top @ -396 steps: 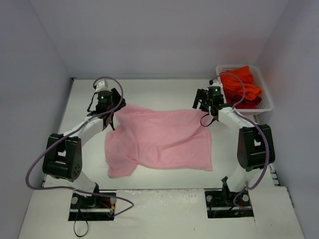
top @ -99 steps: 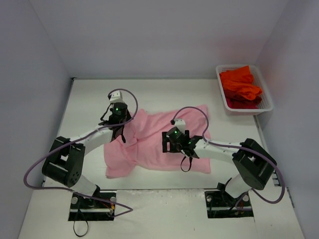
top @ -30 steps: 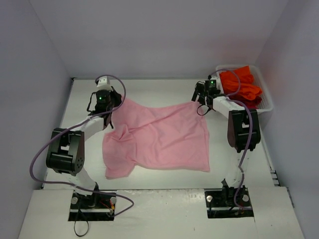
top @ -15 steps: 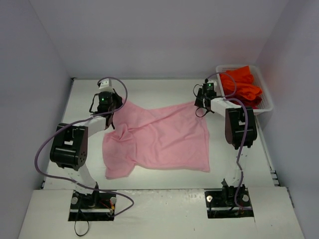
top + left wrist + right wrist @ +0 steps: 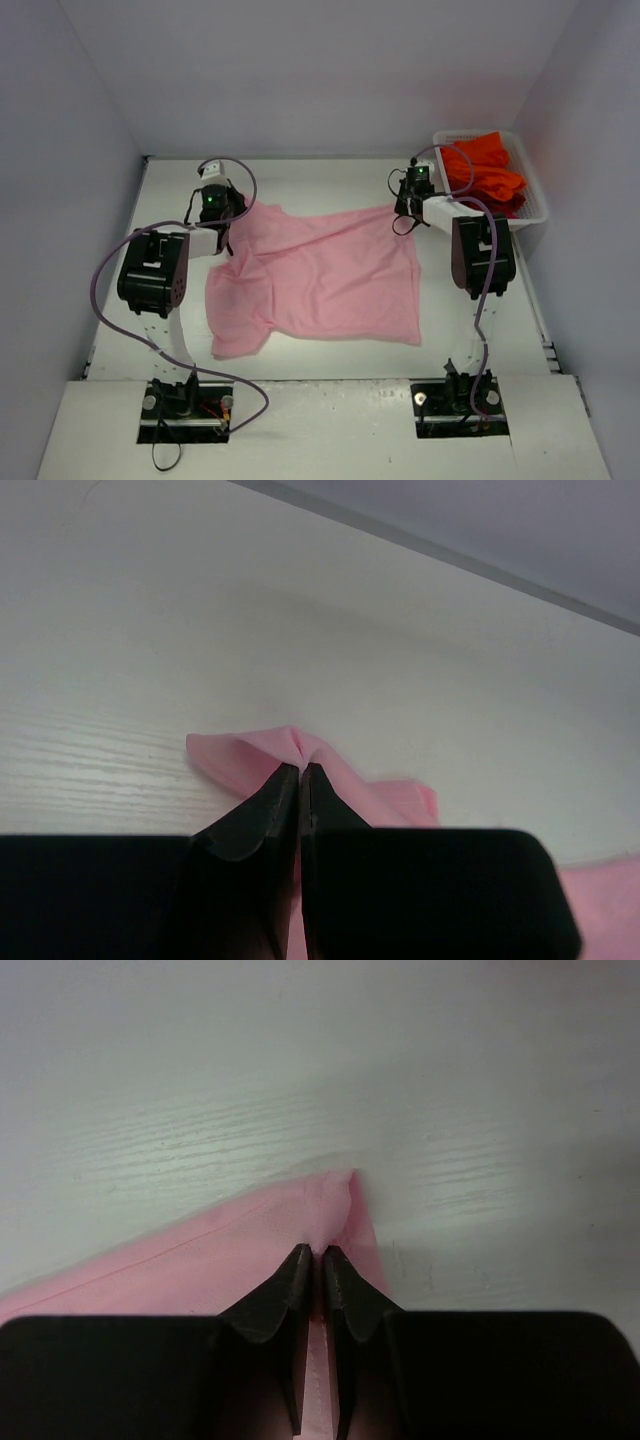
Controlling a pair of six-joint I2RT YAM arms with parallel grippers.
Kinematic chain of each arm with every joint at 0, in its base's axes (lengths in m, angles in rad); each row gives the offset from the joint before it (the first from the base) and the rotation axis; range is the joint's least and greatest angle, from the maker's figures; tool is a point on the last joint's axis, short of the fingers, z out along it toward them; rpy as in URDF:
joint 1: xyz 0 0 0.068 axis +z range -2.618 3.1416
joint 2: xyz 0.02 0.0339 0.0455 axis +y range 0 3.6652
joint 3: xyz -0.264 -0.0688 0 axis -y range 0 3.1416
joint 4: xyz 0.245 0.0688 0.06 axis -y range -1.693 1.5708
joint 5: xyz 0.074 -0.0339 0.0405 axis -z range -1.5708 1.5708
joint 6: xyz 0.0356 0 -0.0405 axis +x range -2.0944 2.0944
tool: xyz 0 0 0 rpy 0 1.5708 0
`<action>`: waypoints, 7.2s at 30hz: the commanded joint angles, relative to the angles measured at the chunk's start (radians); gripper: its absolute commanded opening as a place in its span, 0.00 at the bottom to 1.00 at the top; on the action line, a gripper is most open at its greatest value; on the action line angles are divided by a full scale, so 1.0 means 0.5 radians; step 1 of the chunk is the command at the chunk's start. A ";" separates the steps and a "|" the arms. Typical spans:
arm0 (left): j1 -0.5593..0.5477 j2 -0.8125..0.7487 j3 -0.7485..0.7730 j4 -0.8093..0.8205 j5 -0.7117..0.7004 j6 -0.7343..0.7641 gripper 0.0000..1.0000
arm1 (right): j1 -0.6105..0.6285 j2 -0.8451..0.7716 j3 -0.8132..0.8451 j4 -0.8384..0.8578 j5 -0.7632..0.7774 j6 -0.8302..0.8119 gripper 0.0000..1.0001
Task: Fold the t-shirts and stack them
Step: Flatten the tshirt out, then fold the tshirt
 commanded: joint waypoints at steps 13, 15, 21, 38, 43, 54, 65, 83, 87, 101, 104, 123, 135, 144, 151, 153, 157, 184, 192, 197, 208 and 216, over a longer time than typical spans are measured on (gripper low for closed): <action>0.024 0.190 0.580 0.106 0.090 0.005 0.00 | -0.069 0.079 0.277 0.087 -0.006 -0.021 0.07; 0.024 0.197 0.629 0.072 0.093 0.023 0.00 | -0.069 0.076 0.307 0.084 -0.025 -0.018 0.07; 0.040 0.196 0.654 0.050 0.096 0.048 0.00 | -0.069 0.042 0.344 0.078 -0.025 -0.042 0.07; 0.073 0.138 0.565 0.112 0.145 0.024 0.00 | -0.072 -0.001 0.317 0.075 0.015 -0.070 0.06; 0.073 0.068 0.513 0.142 0.169 -0.007 0.00 | -0.072 -0.056 0.295 0.072 0.018 -0.076 0.01; 0.076 -0.144 0.409 0.176 0.179 -0.001 0.00 | -0.072 -0.219 0.243 0.072 0.006 -0.095 0.00; 0.073 -0.417 0.209 0.219 0.188 -0.065 0.00 | -0.057 -0.488 0.077 0.063 -0.104 -0.046 0.00; 0.070 -1.037 -0.155 0.075 0.145 -0.041 0.00 | 0.109 -1.044 -0.373 -0.008 0.018 -0.033 0.00; 0.067 -1.144 -0.257 0.035 0.139 -0.044 0.00 | 0.140 -1.163 -0.438 -0.035 0.040 -0.024 0.00; -0.025 -1.536 -0.643 -0.047 0.050 -0.078 0.00 | 0.213 -1.443 -0.625 -0.106 0.095 0.022 0.00; -0.028 -1.583 -0.650 -0.103 0.056 -0.072 0.00 | 0.226 -1.471 -0.665 -0.124 0.098 0.028 0.00; -0.025 -1.086 -0.211 -0.054 -0.024 0.088 0.00 | 0.235 -1.228 -0.488 -0.106 0.273 -0.067 0.00; -0.019 -0.997 0.010 -0.127 -0.110 0.278 0.00 | 0.207 -0.980 -0.141 -0.060 0.254 -0.177 0.00; -0.010 -1.034 0.093 -0.164 -0.110 0.367 0.00 | 0.192 -1.010 -0.033 -0.054 0.248 -0.257 0.00; -0.003 -1.098 0.090 -0.183 -0.104 0.407 0.00 | 0.195 -1.096 -0.051 -0.057 0.239 -0.285 0.00; -0.006 -1.144 0.056 -0.183 -0.097 0.407 0.00 | 0.192 -1.142 -0.097 -0.057 0.224 -0.276 0.00; -0.006 -1.242 -0.042 -0.174 -0.122 0.410 0.00 | 0.192 -1.240 -0.199 -0.060 0.212 -0.254 0.00; -0.003 -1.663 -0.680 -0.226 -0.146 0.214 0.00 | 0.229 -1.799 -0.975 -0.072 0.199 -0.033 0.00; -0.003 -1.657 -0.684 -0.247 -0.186 0.250 0.00 | 0.247 -1.753 -1.061 -0.063 0.169 0.003 0.00; -0.003 -1.519 -0.573 -0.223 -0.229 0.287 0.00 | 0.253 -1.606 -0.957 -0.014 0.162 -0.024 0.00; 0.030 -1.233 -0.383 -0.131 -0.278 0.327 0.00 | 0.253 -1.232 -0.678 0.106 0.162 -0.107 0.00; 0.095 -1.135 -0.190 -0.158 -0.254 0.382 0.00 | 0.232 -1.078 -0.392 0.109 0.162 -0.174 0.00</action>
